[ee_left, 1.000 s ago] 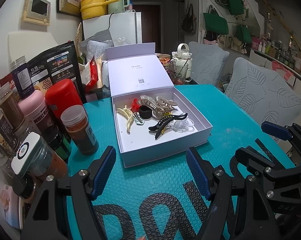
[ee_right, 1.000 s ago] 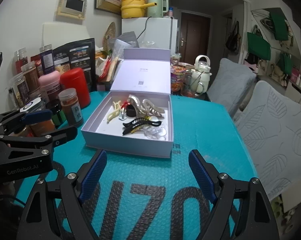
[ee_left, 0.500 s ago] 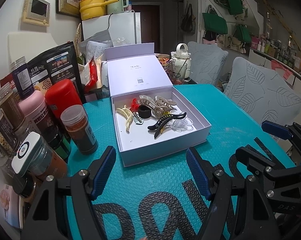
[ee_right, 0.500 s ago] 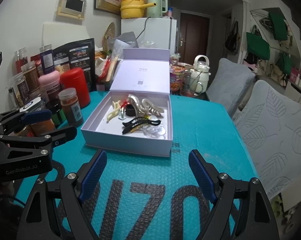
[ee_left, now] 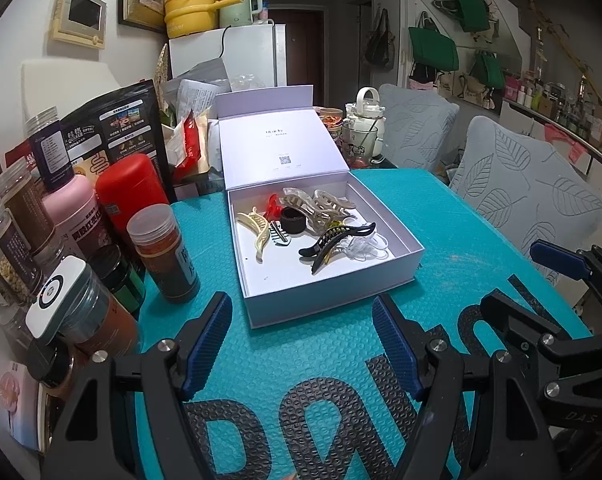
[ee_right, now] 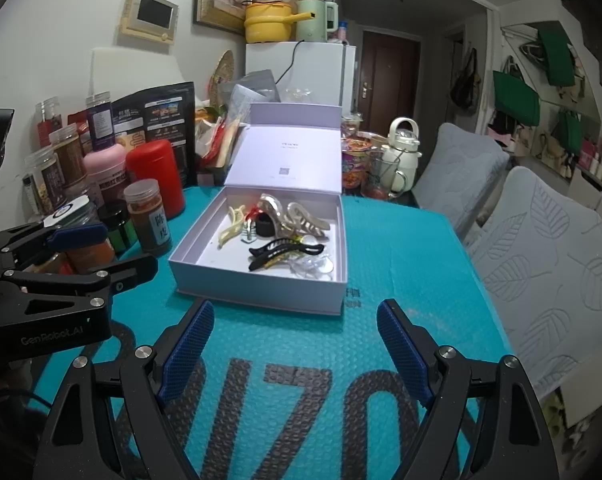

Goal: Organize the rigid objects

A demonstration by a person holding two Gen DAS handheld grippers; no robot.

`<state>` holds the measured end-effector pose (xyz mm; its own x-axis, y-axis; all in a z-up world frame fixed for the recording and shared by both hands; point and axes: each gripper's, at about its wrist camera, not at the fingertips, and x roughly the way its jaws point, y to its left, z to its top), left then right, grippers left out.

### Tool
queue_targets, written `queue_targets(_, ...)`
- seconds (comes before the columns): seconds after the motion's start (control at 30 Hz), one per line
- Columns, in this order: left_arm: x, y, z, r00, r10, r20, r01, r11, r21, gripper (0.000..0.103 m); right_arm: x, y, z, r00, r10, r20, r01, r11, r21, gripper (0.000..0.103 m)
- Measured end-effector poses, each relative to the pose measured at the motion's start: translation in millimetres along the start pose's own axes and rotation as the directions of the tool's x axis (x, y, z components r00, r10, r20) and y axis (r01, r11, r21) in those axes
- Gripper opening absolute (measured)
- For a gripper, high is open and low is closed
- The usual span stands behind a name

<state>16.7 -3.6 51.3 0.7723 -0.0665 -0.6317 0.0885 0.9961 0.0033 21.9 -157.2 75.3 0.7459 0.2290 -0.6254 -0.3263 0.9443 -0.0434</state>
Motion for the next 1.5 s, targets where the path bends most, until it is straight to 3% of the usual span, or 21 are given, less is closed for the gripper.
queue_targets(1.5,-20,-7,1,0.999,-0.011,0.038,0.010,1.000,0.027,0.073,-18,-1,-2,0.999,-0.015,0.029,0.015,1.000,0.003,0.085)
